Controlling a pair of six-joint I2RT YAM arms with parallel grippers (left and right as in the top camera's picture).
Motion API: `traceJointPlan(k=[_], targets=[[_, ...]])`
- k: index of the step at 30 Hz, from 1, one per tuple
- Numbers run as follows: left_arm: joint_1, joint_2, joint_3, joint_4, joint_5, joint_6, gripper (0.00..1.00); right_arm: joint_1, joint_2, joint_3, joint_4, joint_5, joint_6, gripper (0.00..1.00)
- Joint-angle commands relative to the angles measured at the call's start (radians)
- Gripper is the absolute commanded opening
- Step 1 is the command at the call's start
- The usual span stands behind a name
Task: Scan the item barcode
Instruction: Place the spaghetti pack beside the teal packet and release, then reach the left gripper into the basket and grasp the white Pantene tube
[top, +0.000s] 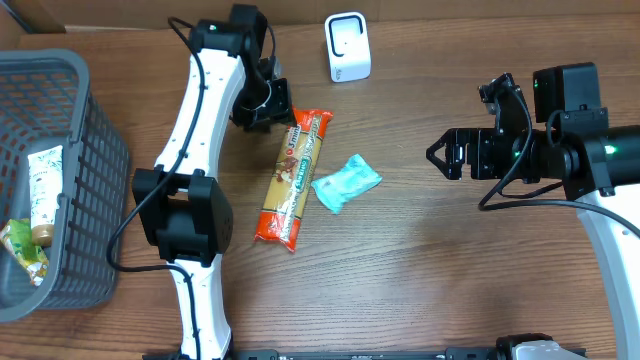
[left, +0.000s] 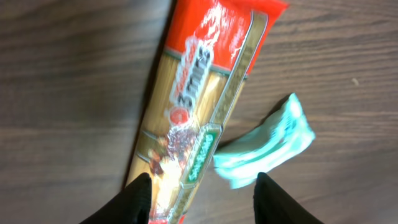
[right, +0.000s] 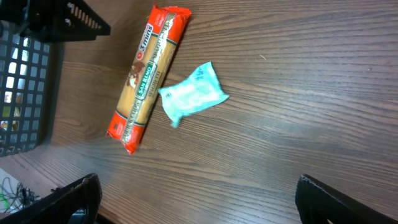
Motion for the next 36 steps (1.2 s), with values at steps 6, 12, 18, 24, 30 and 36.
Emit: traceJointPlan(k=[6, 12, 18, 24, 30, 36], targets=[[0.047, -0.143, 0.187, -0.105, -0.017, 0.037, 0.46, 0.006, 0.003, 0.019, 0.002, -0.008, -0.007, 1.0], [0.145, -0.338, 0.342, -0.126, -0.033, 0.035, 0.67, 0.006, 0.003, 0.019, -0.005, -0.008, -0.007, 1.0], [0.393, -0.508, 0.361, -0.18, -0.155, 0.032, 0.82, 0.006, 0.003, 0.019, -0.005, -0.008, -0.007, 1.0], [0.859, -0.534, 0.314, -0.232, -0.13, 0.027, 0.85, 0.006, 0.003, 0.019, -0.005, -0.009, -0.007, 1.0], [1.047, -0.463, 0.198, -0.183, -0.065, 0.013, 0.81, 0.006, 0.003, 0.019, -0.005, -0.008, -0.007, 1.0], [1.063, -0.329, 0.074, -0.069, -0.072, 0.074, 0.77, 0.006, 0.003, 0.019, -0.005, -0.008, -0.007, 1.0]])
